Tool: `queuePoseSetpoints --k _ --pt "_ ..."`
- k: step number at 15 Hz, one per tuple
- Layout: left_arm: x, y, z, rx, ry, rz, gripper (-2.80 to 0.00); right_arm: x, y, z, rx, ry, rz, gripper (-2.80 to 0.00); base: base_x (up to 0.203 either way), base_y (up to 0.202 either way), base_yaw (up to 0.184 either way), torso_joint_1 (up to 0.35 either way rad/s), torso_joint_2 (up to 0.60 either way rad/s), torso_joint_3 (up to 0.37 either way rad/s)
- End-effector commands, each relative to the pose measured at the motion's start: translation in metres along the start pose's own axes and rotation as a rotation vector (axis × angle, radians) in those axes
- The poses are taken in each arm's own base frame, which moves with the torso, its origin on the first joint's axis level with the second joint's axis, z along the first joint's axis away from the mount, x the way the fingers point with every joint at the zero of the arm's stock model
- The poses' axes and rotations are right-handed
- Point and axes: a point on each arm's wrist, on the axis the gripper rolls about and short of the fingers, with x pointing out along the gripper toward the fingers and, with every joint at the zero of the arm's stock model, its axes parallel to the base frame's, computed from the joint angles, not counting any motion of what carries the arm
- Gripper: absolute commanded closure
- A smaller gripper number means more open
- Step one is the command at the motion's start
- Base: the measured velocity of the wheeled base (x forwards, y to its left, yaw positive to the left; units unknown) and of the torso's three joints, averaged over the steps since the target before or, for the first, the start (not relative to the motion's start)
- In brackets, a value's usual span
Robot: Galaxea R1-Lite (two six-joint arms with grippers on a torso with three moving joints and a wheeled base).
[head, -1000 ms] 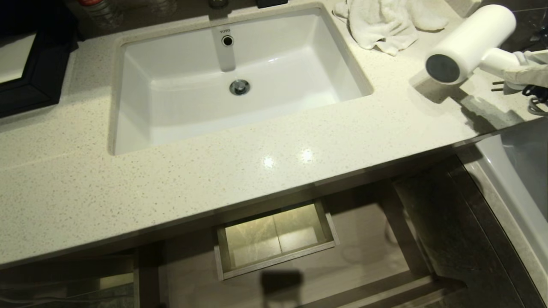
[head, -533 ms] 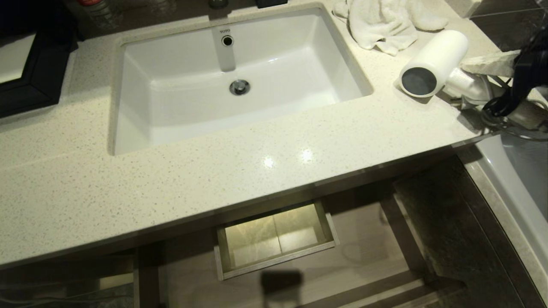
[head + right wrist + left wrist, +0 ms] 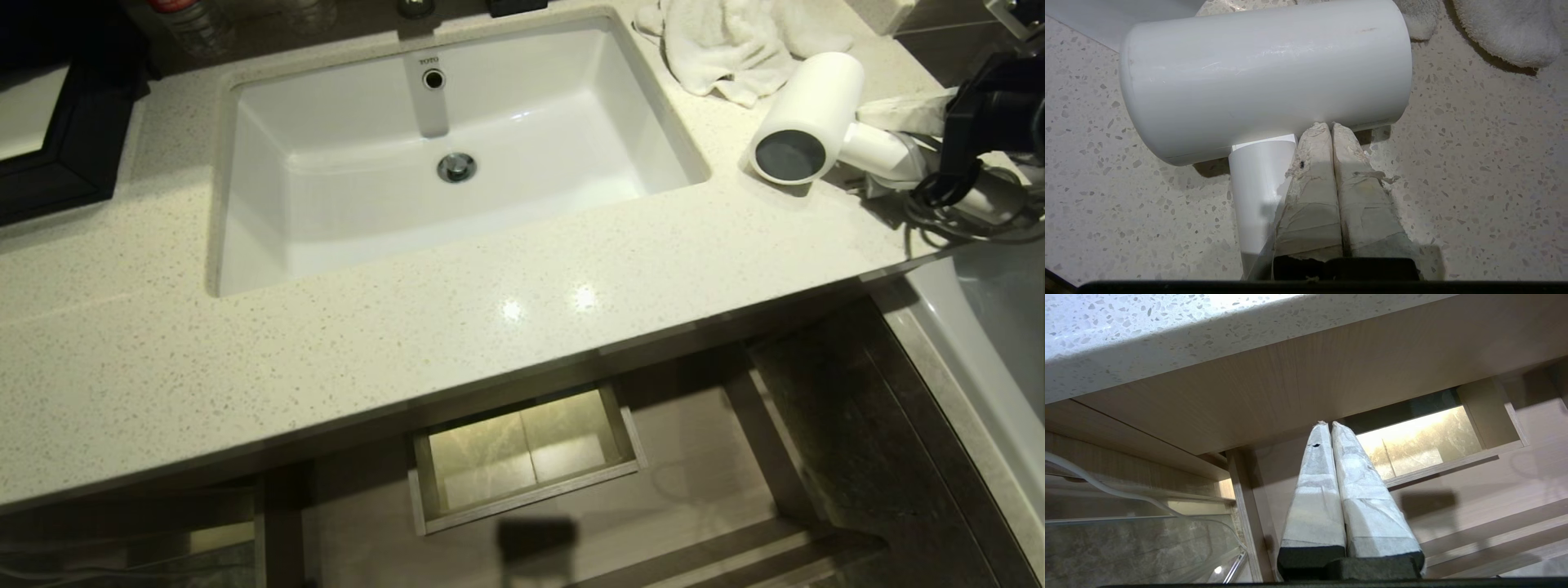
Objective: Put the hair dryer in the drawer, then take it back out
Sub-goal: Place it on the countertop
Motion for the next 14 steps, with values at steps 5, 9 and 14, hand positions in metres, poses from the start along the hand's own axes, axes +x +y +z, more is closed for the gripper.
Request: queuePoseSetpoints --k 5,9,14 --pt "0.000 0.000 0.000 0.000 0.002 0.001 0.00 -0.038 0.015 0.021 -0.039 -0.028 -0.037 0.00 0.000 0.000 0.000 0.000 0.00 0.000" --pt "0.000 0.000 0.000 0.000 0.002 0.000 0.00 -0.058 0.031 0.026 -0.039 -0.023 -0.041 0.00 0.000 0.000 0.000 0.000 0.00 0.000" --pt "0.000 0.000 0.000 0.000 0.001 0.000 0.00 -0.089 0.056 0.034 -0.056 -0.034 -0.058 -2.80 0.000 0.000 0.000 0.000 0.00 0.000"
